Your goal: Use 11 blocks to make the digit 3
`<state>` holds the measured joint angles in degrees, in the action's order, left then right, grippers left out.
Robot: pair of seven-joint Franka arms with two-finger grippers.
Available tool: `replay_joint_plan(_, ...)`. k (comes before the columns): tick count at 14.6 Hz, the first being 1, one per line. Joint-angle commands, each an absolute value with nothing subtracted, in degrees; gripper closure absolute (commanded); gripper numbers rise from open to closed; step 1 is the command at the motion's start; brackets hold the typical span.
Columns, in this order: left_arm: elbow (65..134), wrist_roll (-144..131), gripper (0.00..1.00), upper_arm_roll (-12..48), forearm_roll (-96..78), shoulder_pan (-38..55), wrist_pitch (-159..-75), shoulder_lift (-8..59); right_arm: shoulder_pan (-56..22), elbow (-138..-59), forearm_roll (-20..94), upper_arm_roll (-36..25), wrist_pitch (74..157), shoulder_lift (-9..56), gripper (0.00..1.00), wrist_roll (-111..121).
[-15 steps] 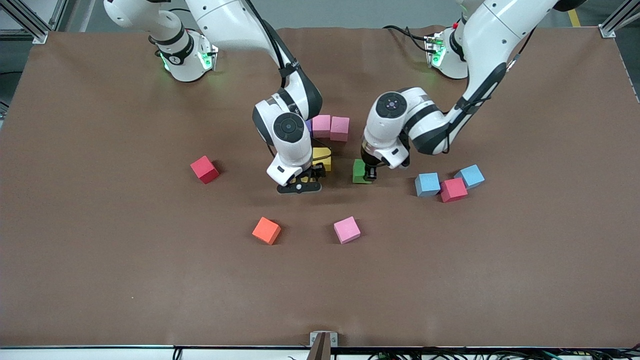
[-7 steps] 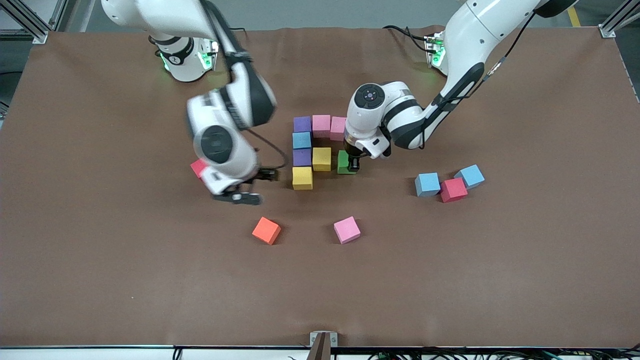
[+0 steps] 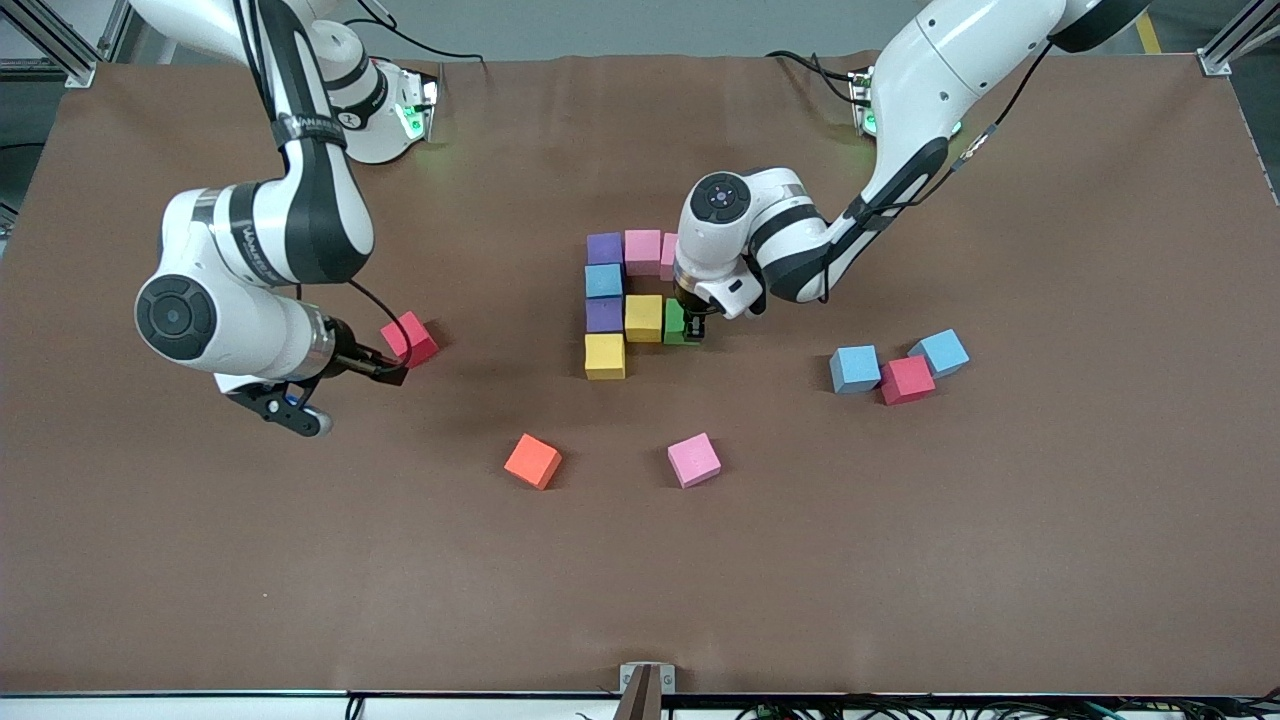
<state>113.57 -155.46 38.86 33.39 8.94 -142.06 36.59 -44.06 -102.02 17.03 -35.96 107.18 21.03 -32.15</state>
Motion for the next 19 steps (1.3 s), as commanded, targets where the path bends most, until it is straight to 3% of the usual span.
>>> replay_joint_plan(1,111.1,-157.8,0.69,37.4,33.3,11.6,-140.5,37.9,-45.6,-117.6,16.6,-36.6,120.8,13.2,0.0,-35.7)
replay_joint_plan(7,111.0,-159.2,0.69,37.4,33.2,12.0,-139.6,38.0,-45.2,-133.8,16.5,-38.1,134.2,7.7,0.0,-36.4)
replay_joint_plan(10,111.0,-159.2,0.68,37.4,32.8,12.6,-139.3,38.0,-48.1,-140.5,16.5,-37.9,144.6,7.9,0.0,-42.3)
replay_joint_plan(12,110.3,-159.2,0.68,37.4,32.4,12.7,-139.1,38.0,-50.4,-143.2,16.5,-37.9,149.7,8.3,0.0,-45.2)
replay_joint_plan(15,110.0,-159.2,0.65,37.4,32.4,12.7,-138.9,38.0,-50.4,-143.4,16.7,-37.6,150.2,9.0,0.0,-45.6)
replay_joint_plan(17,110.1,-159.1,0.41,37.4,32.5,12.7,-138.8,37.9,-50.5,-143.3,17.1,-37.6,150.6,9.4,0.0,-46.2)
replay_joint_plan(18,110.0,-158.9,0.03,37.4,32.6,12.7,-138.7,37.7,-51.0,-143.3,17.2,-37.5,151.5,10.0,0.0,-46.7)
replay_joint_plan(19,110.0,-158.8,0.0,37.4,32.6,12.7,-138.6,37.4,-51.6,-143.3,17.2,-37.5,152.5,11.1,0.0,-47.5)
